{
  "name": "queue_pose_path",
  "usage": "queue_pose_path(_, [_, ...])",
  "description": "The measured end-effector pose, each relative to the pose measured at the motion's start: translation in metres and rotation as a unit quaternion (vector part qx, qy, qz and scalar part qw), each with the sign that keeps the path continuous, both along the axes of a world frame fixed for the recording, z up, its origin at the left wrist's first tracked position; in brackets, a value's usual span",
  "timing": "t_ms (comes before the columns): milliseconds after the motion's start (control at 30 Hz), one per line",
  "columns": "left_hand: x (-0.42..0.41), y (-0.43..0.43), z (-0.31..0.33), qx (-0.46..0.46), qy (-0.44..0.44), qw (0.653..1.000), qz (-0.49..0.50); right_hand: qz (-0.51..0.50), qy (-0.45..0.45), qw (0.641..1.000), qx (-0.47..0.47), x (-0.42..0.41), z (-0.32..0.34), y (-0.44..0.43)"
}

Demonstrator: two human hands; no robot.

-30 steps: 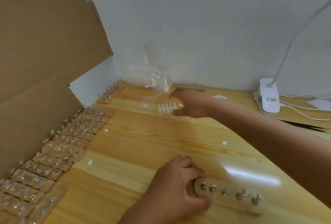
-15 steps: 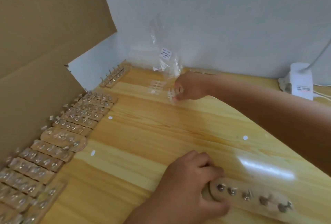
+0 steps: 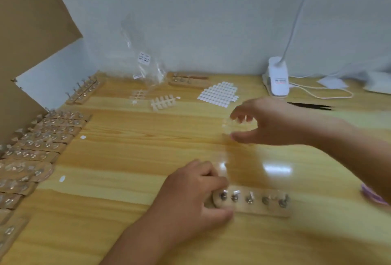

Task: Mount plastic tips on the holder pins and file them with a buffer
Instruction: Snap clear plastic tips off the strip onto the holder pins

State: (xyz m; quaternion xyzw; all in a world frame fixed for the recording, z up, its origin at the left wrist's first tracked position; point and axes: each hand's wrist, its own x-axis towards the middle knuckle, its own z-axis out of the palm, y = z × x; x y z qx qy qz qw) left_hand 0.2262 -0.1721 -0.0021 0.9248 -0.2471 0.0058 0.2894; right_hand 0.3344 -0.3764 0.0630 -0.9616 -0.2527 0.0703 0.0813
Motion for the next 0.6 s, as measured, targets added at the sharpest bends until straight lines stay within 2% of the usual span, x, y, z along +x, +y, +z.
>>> queue_pose_path(67, [-0.009, -0.016, 0.002, 0.012, -0.003, 1.000, -0.012, -0.017, 0.009, 0.999, -0.049, -0.024, -0.017, -0.021])
queue_pose_path(167, [-0.020, -0.041, 0.004, 0.060, -0.008, 0.998, -0.034, -0.034, 0.011, 0.999, -0.038, -0.047, -0.035, -0.042])
queue_pose_path(333, [-0.024, -0.061, 0.007, 0.094, -0.004, 0.995, -0.027, -0.060, -0.001, 0.995, 0.079, -0.064, -0.041, -0.086])
queue_pose_path(433, [-0.022, -0.066, 0.009, 0.095, 0.006, 0.995, -0.027, -0.055, 0.002, 0.993, 0.100, -0.070, -0.049, -0.097])
queue_pose_path(600, [-0.004, -0.069, 0.004, 0.127, -0.003, 0.990, -0.062, -0.048, -0.041, 0.982, 0.178, -0.071, -0.059, -0.099])
